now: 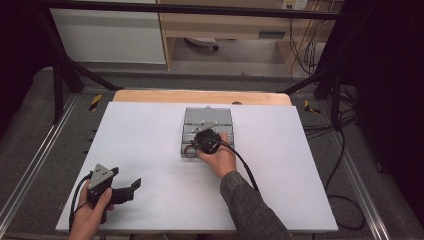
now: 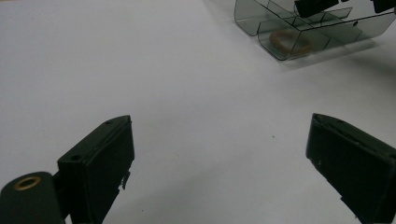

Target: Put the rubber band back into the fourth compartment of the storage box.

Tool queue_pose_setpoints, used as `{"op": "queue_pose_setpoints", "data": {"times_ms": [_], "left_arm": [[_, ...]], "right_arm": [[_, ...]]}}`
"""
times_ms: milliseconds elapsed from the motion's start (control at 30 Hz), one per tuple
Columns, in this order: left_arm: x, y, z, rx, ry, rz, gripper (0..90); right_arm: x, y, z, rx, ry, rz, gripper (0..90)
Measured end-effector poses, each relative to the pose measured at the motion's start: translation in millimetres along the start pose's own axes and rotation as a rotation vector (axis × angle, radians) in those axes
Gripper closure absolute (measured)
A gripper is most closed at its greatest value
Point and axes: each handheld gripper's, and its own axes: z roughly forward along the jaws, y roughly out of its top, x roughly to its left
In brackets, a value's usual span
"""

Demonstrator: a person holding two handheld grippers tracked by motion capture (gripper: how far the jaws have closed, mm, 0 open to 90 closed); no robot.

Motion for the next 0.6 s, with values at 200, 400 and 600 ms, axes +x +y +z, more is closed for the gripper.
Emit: {"op": "queue_pose_setpoints", "data": {"times_ms": [200, 400, 600], "left_arm": [[-0.1, 0.0, 0.0, 0.0, -0.001, 0.001, 7.5], [0.0, 0.2, -0.2, 0.001, 0.002, 0.003, 7.5], [-0.1, 0.0, 0.0, 0.004, 0.0, 0.004, 7.5]], "right_arm": [[-2.5, 1.1, -2.5, -0.011, -0.004, 0.01, 76.9], [-2.0, 0.9, -3.2, -0.009, -0.011, 0.006, 75.3], [-2.1, 0.3, -4.1, -0.01, -0.014, 0.006, 73.0]]}}
